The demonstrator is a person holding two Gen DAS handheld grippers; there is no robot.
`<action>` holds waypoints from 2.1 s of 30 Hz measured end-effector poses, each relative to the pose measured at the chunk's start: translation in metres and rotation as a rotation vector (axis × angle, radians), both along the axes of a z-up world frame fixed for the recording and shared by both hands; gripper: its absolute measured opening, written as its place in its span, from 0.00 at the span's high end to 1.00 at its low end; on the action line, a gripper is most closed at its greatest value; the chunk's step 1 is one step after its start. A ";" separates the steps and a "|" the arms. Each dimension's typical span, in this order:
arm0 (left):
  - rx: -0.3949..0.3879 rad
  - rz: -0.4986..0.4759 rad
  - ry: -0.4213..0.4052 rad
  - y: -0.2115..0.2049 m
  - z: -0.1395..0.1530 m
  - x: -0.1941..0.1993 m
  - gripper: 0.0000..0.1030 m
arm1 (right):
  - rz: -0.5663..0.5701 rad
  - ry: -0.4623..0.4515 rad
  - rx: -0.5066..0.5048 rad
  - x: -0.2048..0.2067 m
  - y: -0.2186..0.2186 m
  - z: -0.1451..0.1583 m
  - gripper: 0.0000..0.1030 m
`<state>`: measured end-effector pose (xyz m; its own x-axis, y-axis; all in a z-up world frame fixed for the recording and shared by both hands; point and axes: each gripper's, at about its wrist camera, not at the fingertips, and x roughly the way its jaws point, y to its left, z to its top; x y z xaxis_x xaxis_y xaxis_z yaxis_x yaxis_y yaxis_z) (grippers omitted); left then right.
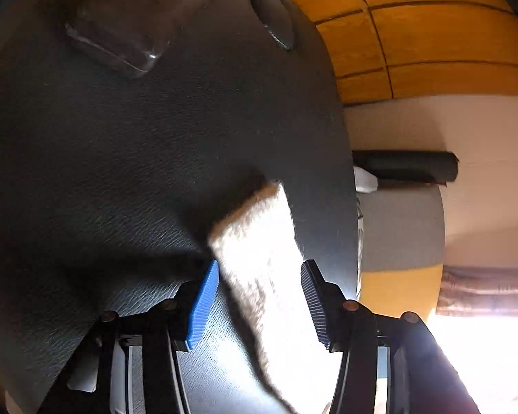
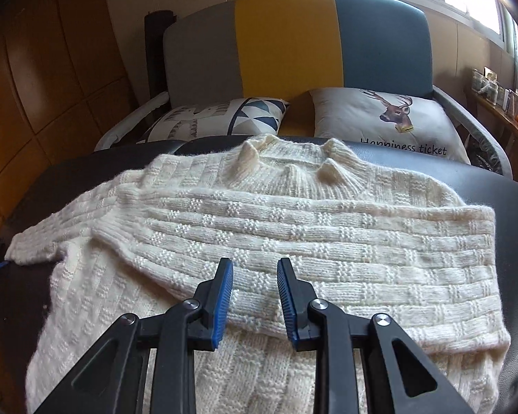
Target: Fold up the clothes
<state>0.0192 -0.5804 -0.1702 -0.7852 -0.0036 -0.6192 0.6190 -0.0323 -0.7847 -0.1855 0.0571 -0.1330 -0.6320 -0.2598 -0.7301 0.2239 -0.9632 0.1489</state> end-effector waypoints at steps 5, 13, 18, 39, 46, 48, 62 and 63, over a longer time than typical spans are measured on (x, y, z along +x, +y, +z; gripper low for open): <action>0.044 0.053 -0.001 -0.001 -0.001 -0.004 0.49 | -0.002 -0.033 -0.033 -0.002 0.002 -0.014 0.74; 0.070 0.107 -0.058 -0.003 -0.001 -0.012 0.68 | 0.007 -0.040 -0.065 -0.002 0.006 -0.016 0.71; 0.051 0.087 -0.121 -0.004 -0.001 -0.022 0.94 | 0.010 -0.047 -0.103 -0.003 0.011 -0.018 0.71; -0.212 -0.396 0.324 0.133 0.150 -0.119 0.94 | 0.163 -0.092 0.062 -0.043 -0.058 -0.011 0.71; -0.156 -0.660 0.470 0.249 0.185 -0.171 0.94 | 0.179 -0.080 0.081 -0.041 -0.058 -0.017 0.71; -0.131 -0.729 0.487 0.282 0.187 -0.194 0.94 | 0.179 -0.075 0.061 -0.039 -0.055 -0.018 0.71; -0.098 -1.043 0.316 0.465 0.135 -0.257 0.94 | 0.150 -0.137 -0.329 -0.049 0.004 -0.024 0.76; -0.094 -1.051 0.294 0.470 0.127 -0.258 0.94 | 0.146 -0.137 -0.351 -0.048 0.008 -0.024 0.76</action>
